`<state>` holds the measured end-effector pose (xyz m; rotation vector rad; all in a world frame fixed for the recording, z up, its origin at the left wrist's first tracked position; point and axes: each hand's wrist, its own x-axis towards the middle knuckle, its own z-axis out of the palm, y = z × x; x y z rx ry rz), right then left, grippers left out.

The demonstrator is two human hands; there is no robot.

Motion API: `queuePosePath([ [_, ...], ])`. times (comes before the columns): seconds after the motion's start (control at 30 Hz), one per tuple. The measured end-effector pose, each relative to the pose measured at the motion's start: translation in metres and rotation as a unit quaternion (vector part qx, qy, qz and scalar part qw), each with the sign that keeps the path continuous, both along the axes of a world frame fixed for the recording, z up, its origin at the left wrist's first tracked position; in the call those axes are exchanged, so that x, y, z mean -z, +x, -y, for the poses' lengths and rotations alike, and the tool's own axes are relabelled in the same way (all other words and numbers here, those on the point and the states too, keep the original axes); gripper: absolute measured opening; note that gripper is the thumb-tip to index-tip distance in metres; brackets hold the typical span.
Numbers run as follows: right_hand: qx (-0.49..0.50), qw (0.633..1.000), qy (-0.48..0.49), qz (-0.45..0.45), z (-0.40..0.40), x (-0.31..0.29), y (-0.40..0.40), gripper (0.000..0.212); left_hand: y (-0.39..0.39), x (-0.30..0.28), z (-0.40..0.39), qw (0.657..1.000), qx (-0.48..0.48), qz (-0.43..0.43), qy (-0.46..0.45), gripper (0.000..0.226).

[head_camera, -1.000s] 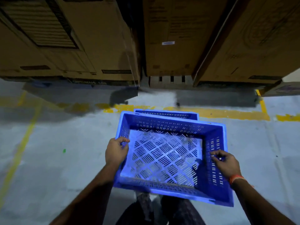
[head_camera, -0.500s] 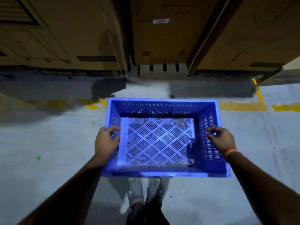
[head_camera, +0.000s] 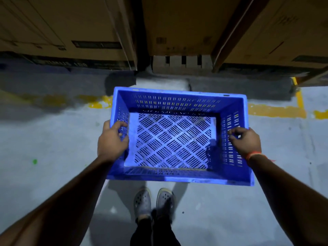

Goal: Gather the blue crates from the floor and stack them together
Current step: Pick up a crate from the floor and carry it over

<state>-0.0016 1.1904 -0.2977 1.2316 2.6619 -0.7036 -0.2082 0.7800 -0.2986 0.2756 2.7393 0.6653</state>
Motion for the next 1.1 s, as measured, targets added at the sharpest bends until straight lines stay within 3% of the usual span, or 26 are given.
queuePosePath([
  [0.4,-0.014,1.0,0.011,-0.012,0.0,0.001,-0.001,0.009,0.002,0.002,-0.005,0.999,-0.007,-0.015,-0.035,0.034],
  [0.7,-0.029,0.998,0.052,-0.006,-0.001,0.006,-0.002,0.02,0.003,0.009,-0.001,0.998,0.011,-0.047,-0.046,0.032],
  [0.87,-0.04,0.997,0.061,-0.017,0.005,0.007,0.017,0.04,0.011,0.016,0.022,0.996,0.067,-0.057,-0.002,0.042],
  [1.1,-0.028,0.994,0.098,-0.038,0.025,0.014,0.051,0.027,0.035,0.022,0.038,0.992,0.083,-0.093,-0.014,0.038],
])
